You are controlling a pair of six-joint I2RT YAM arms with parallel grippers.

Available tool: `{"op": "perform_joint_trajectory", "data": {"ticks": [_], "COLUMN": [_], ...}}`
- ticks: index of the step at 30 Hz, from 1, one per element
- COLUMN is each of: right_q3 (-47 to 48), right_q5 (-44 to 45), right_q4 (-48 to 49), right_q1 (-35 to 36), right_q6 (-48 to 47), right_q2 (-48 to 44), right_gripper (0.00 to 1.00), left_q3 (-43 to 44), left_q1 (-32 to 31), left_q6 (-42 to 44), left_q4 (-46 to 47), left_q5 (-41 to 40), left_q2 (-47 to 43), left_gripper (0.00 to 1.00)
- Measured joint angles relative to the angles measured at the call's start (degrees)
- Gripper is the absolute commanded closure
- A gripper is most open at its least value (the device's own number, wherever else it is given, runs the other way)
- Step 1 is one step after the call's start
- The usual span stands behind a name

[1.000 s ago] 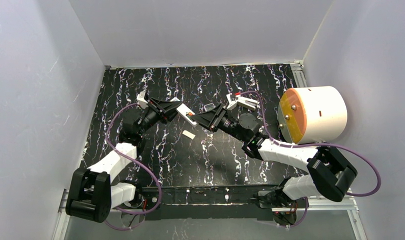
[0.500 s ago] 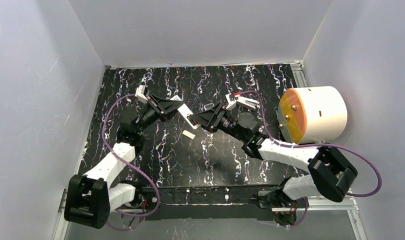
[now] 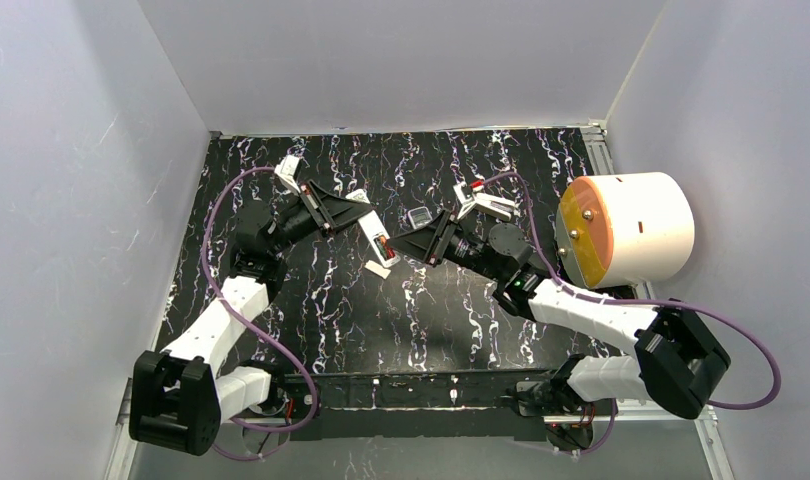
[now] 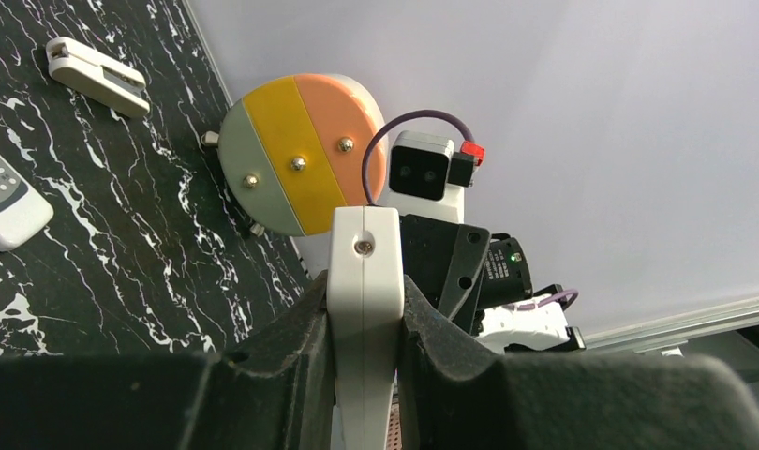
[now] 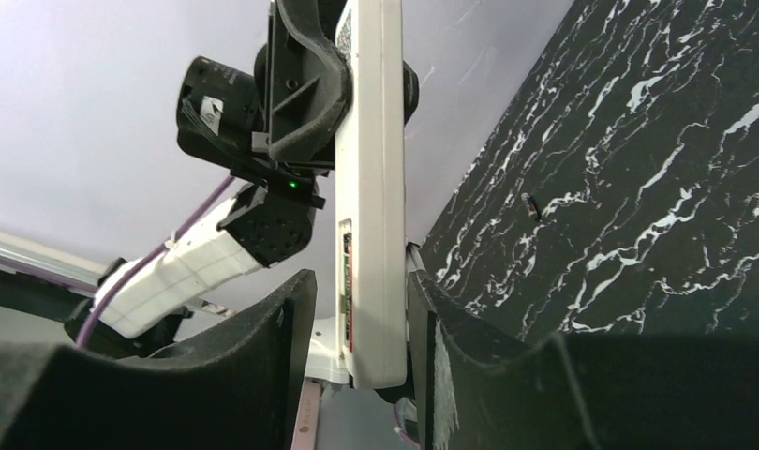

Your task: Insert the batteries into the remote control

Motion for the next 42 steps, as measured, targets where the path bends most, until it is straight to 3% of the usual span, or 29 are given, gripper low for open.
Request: {"op": "perform_joint_trajectory", "data": {"ticks": [10,15,19,24,29,35,42], "right_q3": [3.9,6.2,7.3,10.1,14.2,26.6,34.2], "right_q5": [-2.6,-2.4,-1.6,-0.5,1.4,6.1,11.4], "right_q4": [-10.8,-15.5,-19.9,-24.0,-30.3,-46.8,-58.7], "right_q1": [-0.1,-0.1,-0.2,-1.1,-2.0,-1.5,2.5], "right_q6": [-10.0,-13.8,-15.6,-18.1,-23.6,-38.6,-52.5], "right_q2": [-0.1,-0.1,-0.1,-0.1,1.5,15.8,30.3], "right_gripper": [0.68,0.37,0.26,0.24,0.25,0.26,0.28], "left_q3": [0.6,0.8,0.8,0.7,0.6,0.6,0.6], "left_q1": [0.4,0.7,1.3,3.6,5.3,5.7,5.9], "left_q6": [1.5,1.8,3.5,9.3,16.4,23.5,27.3], "left_q4": [-1.2,-1.6,-5.7,-15.8,-31.9,-50.5,-60.0], "left_q5": [1.6,1.4,-0.2,-5.7,-15.6,-30.2,-41.1], "left_q2": [1.0,1.0,-0.7,-5.4,-9.6,-15.9,-21.6], "left_gripper": [1.00,1.00,1.00,1.00,1.00,1.00,1.00]}}
